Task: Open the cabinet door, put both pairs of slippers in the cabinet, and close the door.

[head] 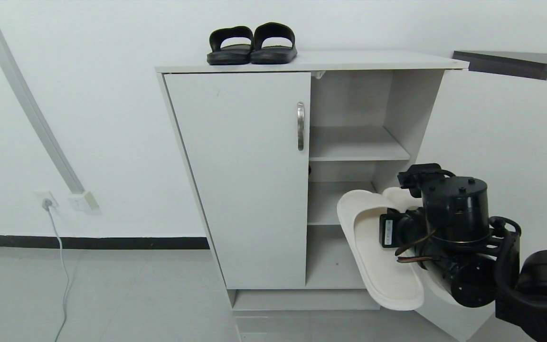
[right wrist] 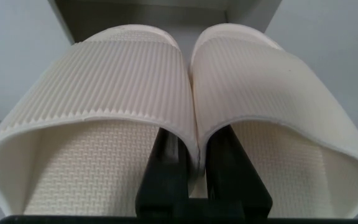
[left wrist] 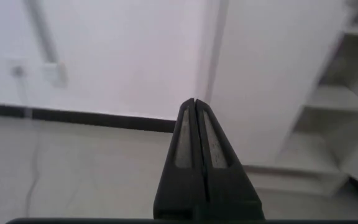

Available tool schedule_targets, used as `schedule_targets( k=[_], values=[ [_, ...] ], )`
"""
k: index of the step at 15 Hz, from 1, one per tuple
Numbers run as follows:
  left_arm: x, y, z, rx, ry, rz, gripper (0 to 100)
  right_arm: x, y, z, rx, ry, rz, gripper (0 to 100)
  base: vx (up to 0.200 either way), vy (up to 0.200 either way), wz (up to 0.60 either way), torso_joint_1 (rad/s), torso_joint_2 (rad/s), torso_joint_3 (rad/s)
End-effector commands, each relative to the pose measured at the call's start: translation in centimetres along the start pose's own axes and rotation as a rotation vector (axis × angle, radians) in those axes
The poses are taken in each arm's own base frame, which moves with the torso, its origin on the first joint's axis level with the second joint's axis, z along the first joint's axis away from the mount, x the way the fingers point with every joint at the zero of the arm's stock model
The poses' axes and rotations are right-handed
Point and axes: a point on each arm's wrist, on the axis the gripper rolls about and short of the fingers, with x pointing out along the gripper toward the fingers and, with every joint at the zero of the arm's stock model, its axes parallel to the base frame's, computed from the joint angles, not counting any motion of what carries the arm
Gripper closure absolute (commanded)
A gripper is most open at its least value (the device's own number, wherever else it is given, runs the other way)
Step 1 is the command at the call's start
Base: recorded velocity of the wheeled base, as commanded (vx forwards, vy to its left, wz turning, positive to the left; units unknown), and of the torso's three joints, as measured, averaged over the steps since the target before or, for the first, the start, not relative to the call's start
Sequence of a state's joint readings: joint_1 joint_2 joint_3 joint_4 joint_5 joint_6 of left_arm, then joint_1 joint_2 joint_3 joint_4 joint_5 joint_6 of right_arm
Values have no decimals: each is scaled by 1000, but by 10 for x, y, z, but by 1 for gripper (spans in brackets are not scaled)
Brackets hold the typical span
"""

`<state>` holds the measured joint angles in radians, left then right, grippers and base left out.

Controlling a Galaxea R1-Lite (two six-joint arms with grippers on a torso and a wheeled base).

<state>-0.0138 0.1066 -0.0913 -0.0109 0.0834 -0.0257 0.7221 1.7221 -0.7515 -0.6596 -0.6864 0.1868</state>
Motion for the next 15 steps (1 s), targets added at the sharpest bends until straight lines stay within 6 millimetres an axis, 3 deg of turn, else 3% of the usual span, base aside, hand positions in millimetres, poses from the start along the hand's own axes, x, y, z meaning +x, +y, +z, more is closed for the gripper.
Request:
schedule_targets(
  k=[1, 6, 10, 15],
  values=[
    [-3, -1, -30, 18, 6, -74, 100, -4, -1, 0, 1, -1, 9, 100, 0, 0, 0, 0, 0, 0],
    [-3, -3, -29, 30, -1, -137, 100, -3, 12, -13, -29, 22, 57, 100, 0, 0, 0, 0, 0, 0],
    [-3, -3, -29, 30, -1, -139, 100, 33, 42, -17, 26, -41, -44, 100, 0, 0, 0, 0, 0, 0],
    [-3, -3, -29, 29, -1, -139, 100, 51, 51, -40, 1, -10, -91, 100, 0, -40, 0, 0, 0, 1]
  ],
)
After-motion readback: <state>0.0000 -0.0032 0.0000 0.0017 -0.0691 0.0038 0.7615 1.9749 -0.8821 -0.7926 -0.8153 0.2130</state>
